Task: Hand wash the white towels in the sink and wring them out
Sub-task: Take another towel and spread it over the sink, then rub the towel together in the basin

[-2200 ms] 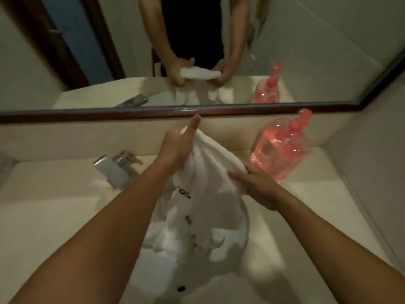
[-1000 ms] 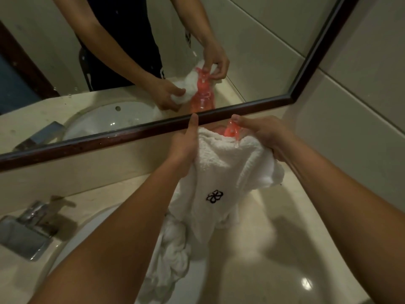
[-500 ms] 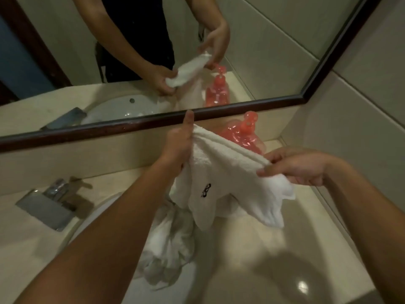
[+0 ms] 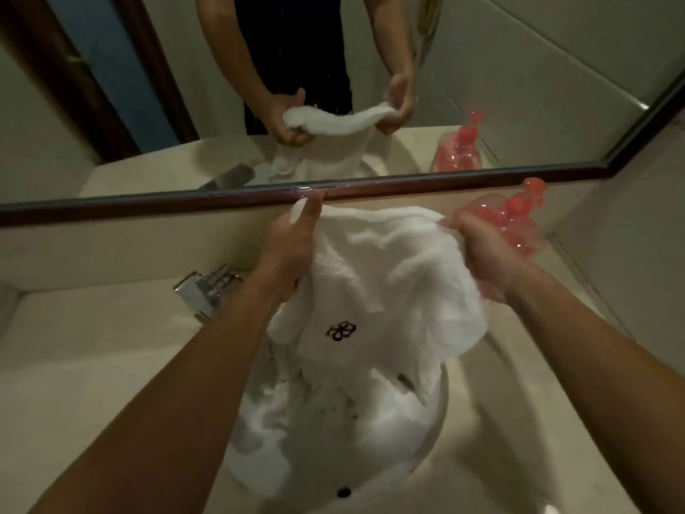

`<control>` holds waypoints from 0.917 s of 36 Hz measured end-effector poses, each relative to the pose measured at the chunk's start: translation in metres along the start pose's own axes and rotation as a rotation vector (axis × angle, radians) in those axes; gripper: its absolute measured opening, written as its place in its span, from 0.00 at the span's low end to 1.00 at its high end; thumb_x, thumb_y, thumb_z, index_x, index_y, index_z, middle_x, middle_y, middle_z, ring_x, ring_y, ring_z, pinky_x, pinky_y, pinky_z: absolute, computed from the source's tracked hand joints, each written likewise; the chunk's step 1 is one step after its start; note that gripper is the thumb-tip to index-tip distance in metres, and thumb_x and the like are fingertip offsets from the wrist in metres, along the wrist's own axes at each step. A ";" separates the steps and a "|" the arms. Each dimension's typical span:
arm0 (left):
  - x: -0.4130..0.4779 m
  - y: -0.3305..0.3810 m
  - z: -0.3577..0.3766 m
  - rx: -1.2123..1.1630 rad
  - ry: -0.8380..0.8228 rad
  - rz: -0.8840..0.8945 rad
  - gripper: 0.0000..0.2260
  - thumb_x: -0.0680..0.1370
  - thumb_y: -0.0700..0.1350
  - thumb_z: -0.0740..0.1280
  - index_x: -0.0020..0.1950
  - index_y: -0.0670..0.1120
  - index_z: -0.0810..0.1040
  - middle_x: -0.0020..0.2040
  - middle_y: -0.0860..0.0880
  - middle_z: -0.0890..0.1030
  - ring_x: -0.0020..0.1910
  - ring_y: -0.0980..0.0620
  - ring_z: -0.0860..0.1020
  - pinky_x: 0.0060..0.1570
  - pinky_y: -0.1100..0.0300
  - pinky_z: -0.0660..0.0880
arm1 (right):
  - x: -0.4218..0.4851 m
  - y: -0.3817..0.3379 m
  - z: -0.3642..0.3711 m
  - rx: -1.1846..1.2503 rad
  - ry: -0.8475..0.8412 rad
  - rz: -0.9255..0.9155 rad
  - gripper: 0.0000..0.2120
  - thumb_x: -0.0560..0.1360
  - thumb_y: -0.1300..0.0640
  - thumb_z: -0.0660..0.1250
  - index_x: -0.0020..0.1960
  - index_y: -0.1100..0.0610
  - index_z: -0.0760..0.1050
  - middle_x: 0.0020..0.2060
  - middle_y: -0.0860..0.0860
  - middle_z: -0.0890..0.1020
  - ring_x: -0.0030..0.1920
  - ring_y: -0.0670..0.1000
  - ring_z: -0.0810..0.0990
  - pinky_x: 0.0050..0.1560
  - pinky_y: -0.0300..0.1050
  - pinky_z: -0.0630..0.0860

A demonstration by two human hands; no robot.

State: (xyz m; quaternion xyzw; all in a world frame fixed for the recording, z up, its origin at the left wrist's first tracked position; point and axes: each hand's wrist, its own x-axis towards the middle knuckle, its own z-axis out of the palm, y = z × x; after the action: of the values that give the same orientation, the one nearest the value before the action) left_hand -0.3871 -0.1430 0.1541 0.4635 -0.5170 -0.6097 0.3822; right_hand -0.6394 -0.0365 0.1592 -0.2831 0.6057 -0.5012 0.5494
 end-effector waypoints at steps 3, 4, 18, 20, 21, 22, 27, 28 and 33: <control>0.002 -0.032 0.003 0.010 0.041 0.000 0.22 0.79 0.66 0.66 0.52 0.46 0.84 0.45 0.50 0.88 0.44 0.54 0.86 0.45 0.58 0.83 | 0.013 0.024 0.049 -0.065 0.072 -0.041 0.21 0.84 0.41 0.63 0.61 0.56 0.85 0.53 0.55 0.88 0.56 0.56 0.87 0.61 0.53 0.82; 0.003 -0.044 0.008 0.014 0.061 -0.016 0.24 0.79 0.67 0.66 0.52 0.47 0.85 0.46 0.50 0.88 0.46 0.53 0.86 0.47 0.57 0.83 | 0.018 0.033 0.065 -0.076 0.093 -0.050 0.22 0.84 0.39 0.64 0.65 0.53 0.84 0.58 0.54 0.88 0.60 0.55 0.86 0.68 0.56 0.79; -0.003 -0.115 0.042 -0.034 0.032 -0.213 0.27 0.82 0.69 0.61 0.51 0.49 0.87 0.45 0.50 0.89 0.48 0.50 0.88 0.56 0.48 0.84 | 0.047 0.116 0.127 -0.227 0.400 -0.191 0.23 0.89 0.44 0.57 0.54 0.56 0.85 0.48 0.51 0.88 0.50 0.50 0.87 0.57 0.53 0.83; -0.001 -0.117 0.041 -0.011 0.046 -0.166 0.25 0.82 0.67 0.61 0.48 0.48 0.87 0.43 0.51 0.89 0.47 0.51 0.87 0.53 0.51 0.84 | 0.043 0.123 0.128 -0.163 0.356 -0.173 0.23 0.88 0.42 0.56 0.58 0.53 0.85 0.52 0.49 0.88 0.54 0.49 0.87 0.62 0.54 0.82; 0.000 -0.117 0.042 0.011 0.072 -0.134 0.25 0.83 0.66 0.62 0.46 0.48 0.86 0.41 0.52 0.88 0.45 0.53 0.86 0.52 0.52 0.82 | 0.040 0.127 0.128 -0.148 0.320 -0.168 0.24 0.87 0.39 0.55 0.61 0.51 0.85 0.54 0.48 0.88 0.56 0.48 0.86 0.64 0.55 0.81; 0.000 -0.118 0.044 0.032 0.103 -0.109 0.24 0.83 0.66 0.62 0.43 0.48 0.85 0.39 0.52 0.87 0.42 0.54 0.85 0.49 0.54 0.81 | 0.035 0.132 0.127 -0.170 0.283 -0.168 0.25 0.86 0.36 0.55 0.62 0.49 0.84 0.55 0.47 0.88 0.58 0.47 0.86 0.65 0.55 0.81; -0.003 -0.135 0.066 0.048 0.110 -0.126 0.24 0.84 0.65 0.59 0.45 0.50 0.85 0.41 0.53 0.87 0.43 0.57 0.85 0.45 0.62 0.81 | 0.039 0.146 0.099 -0.332 0.280 -0.232 0.26 0.83 0.33 0.58 0.61 0.51 0.83 0.52 0.48 0.87 0.55 0.48 0.86 0.62 0.57 0.82; -0.004 -0.142 0.069 0.019 0.128 -0.150 0.24 0.84 0.65 0.58 0.49 0.49 0.85 0.44 0.52 0.87 0.45 0.55 0.85 0.44 0.64 0.81 | 0.043 0.148 0.094 -0.345 0.288 -0.221 0.28 0.82 0.31 0.58 0.63 0.52 0.82 0.54 0.49 0.87 0.56 0.50 0.85 0.62 0.57 0.81; -0.002 -0.190 0.061 -0.061 0.265 -0.160 0.24 0.84 0.65 0.59 0.55 0.48 0.86 0.47 0.52 0.88 0.50 0.55 0.86 0.52 0.57 0.81 | 0.061 0.187 0.088 -0.416 0.093 -0.153 0.26 0.86 0.36 0.54 0.75 0.50 0.73 0.68 0.50 0.80 0.69 0.52 0.79 0.71 0.50 0.73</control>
State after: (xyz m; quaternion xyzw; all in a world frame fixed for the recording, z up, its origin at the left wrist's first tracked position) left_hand -0.4427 -0.0914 -0.0308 0.5677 -0.4050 -0.5871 0.4111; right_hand -0.5316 -0.0536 -0.0263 -0.4119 0.6976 -0.4180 0.4110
